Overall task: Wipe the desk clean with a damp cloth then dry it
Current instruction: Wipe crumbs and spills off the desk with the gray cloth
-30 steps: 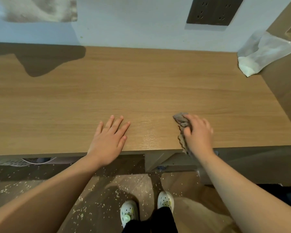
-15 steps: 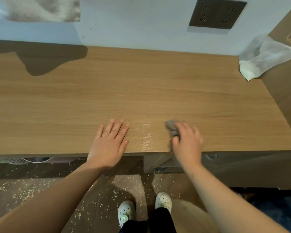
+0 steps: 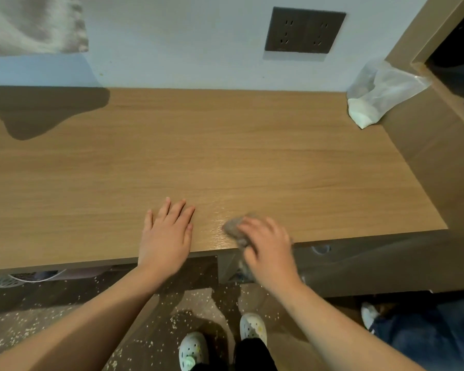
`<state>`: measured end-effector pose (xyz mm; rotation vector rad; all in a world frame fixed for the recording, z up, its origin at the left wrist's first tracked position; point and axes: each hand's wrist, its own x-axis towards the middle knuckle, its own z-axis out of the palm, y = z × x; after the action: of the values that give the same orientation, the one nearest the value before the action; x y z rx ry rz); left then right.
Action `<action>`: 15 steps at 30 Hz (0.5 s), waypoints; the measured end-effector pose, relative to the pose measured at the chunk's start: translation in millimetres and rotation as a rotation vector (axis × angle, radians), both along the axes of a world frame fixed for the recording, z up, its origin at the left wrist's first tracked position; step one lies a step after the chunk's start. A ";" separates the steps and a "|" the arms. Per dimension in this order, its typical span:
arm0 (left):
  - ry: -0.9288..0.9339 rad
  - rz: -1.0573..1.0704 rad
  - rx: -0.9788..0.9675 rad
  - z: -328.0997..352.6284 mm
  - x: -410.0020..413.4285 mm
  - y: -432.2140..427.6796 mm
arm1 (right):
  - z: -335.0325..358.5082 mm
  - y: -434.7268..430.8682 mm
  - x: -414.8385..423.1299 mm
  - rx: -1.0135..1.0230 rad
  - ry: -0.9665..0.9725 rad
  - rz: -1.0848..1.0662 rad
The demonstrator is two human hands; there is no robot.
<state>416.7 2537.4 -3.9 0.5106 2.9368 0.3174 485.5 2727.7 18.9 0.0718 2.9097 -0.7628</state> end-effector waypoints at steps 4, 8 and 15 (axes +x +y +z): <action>-0.035 -0.072 -0.011 6.6 -4.6 44.7 | 10.3 52.8 0.6 -0.095 0.140 -0.062; -0.052 -0.088 -0.039 7.5 -3.2 101.5 | 8.3 156.3 -11.7 0.186 0.071 -0.526; -0.043 -0.062 -0.100 -2.8 -0.7 172.9 | 2.5 160.3 6.6 0.145 0.067 0.069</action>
<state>416.0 2710.3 -6.7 0.5717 2.8713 0.1710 492.1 2888.0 21.3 -0.0408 3.0091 -0.5533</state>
